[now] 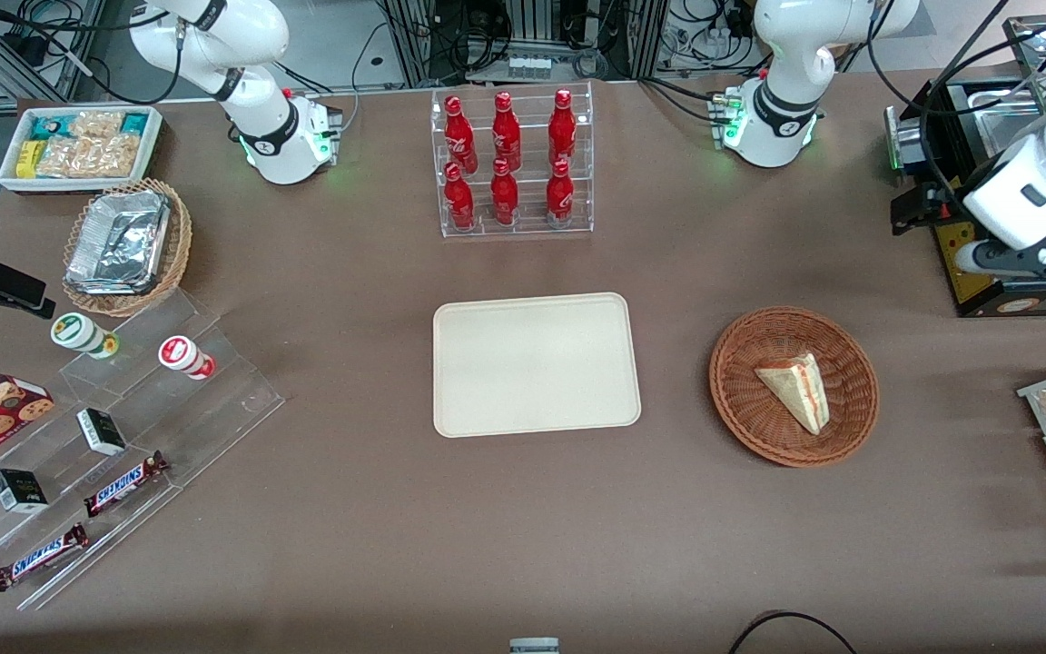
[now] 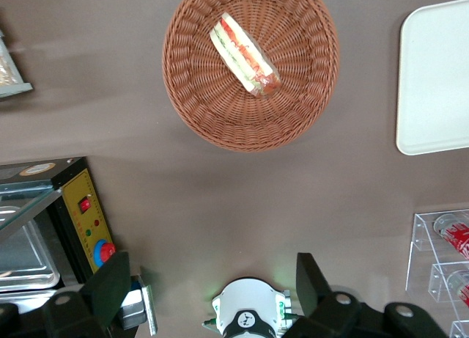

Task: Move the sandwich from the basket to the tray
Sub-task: 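Move the left gripper from rest over the wicker basket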

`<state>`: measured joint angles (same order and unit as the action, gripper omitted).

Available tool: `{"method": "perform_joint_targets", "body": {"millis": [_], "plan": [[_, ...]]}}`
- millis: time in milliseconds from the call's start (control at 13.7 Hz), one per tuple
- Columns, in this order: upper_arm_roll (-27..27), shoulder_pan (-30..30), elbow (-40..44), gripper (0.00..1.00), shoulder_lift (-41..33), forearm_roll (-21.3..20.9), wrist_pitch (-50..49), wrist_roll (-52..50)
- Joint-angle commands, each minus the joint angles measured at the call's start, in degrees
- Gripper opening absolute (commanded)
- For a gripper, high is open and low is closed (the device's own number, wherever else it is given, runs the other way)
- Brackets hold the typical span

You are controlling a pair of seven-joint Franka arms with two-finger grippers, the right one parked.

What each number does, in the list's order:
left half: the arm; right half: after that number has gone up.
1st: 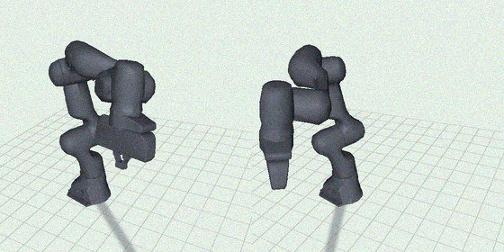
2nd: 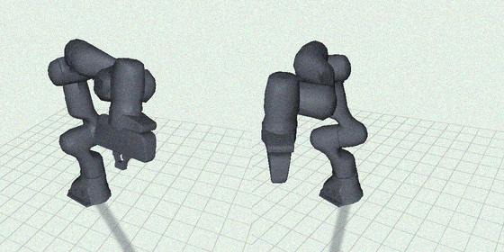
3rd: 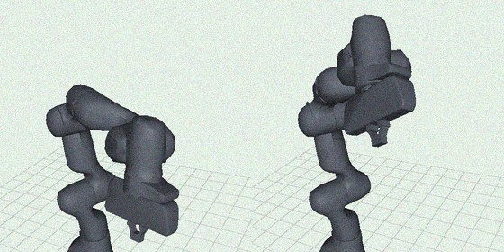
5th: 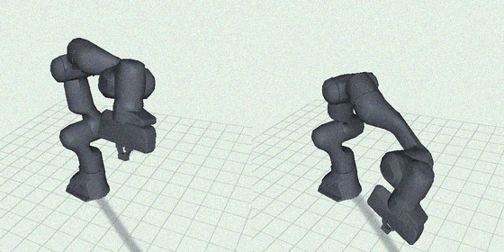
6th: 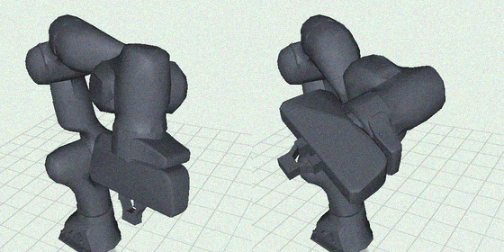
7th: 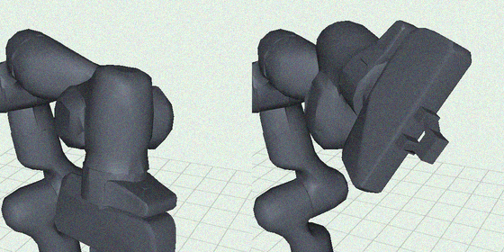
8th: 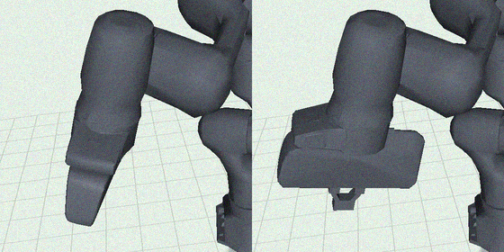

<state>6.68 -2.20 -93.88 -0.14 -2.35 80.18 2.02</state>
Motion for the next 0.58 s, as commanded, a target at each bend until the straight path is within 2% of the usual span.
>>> {"method": "perform_joint_targets", "body": {"millis": [0,511], "plan": [[0.26,-0.52,-6.63,1.00,0.06,0.77,6.71,1.23],[0.26,-0.61,-25.01,1.00,0.58,0.68,30.96,-0.52]]}}
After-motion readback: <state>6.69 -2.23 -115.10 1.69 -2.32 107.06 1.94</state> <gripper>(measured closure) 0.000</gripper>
